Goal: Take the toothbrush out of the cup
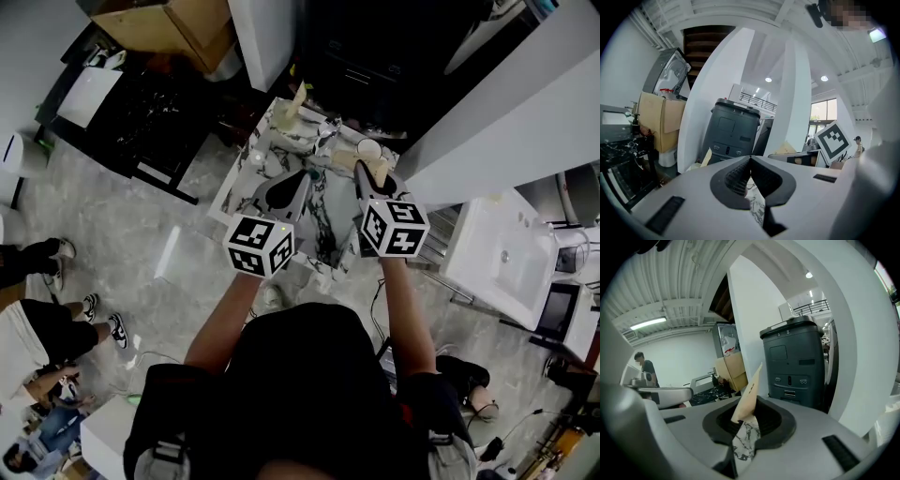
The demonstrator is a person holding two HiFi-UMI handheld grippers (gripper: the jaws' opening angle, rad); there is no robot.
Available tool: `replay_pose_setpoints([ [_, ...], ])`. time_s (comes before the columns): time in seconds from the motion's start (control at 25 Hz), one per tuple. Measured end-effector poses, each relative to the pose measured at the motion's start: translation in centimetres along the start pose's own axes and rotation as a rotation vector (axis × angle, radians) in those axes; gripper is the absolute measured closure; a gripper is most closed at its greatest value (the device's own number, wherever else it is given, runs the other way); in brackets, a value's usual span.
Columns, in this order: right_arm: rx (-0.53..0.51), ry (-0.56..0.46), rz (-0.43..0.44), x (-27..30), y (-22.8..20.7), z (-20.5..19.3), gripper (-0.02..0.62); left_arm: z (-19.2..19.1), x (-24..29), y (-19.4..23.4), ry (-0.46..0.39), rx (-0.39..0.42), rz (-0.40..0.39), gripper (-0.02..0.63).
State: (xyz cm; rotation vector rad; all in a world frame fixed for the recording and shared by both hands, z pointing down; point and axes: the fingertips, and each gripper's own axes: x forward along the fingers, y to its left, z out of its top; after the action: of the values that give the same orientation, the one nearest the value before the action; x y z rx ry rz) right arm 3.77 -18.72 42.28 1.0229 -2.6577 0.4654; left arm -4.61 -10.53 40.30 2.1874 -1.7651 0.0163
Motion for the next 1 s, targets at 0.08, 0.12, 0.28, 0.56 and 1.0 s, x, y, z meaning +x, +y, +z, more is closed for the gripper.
replay_pose_setpoints([
  [0.08, -0.010, -0.010, 0.019, -0.2, 1.0, 0.3, 0.523, 0.2, -0.6, -0.1, -0.007, 0.004, 0.007, 0.597],
  [0.12, -0.013, -0.015, 0.029, -0.2, 1.5, 0.5, 0.523, 0.3, -0.9, 0.0, -0.010, 0.007, 0.012, 0.597],
  [0.28, -0.029, -0.026, 0.073, 0.1, 3.2, 1.2, 0.523, 1.0, -1.7, 0.6, -0.022, 0.018, 0.047, 0.597],
  [0.56, -0.075, -0.064, 0.171, 0.4, 5.2, 2.2, 0.523, 2.1, -1.9, 1.2, -0.058, 0.039, 0.107, 0.597],
  [1.0, -0.084, -0.085, 0.244, 0.0, 4.4, 2.8, 0.523, 2.3, -0.4, -0.3, -0.075, 0.008, 0.132, 0.597],
])
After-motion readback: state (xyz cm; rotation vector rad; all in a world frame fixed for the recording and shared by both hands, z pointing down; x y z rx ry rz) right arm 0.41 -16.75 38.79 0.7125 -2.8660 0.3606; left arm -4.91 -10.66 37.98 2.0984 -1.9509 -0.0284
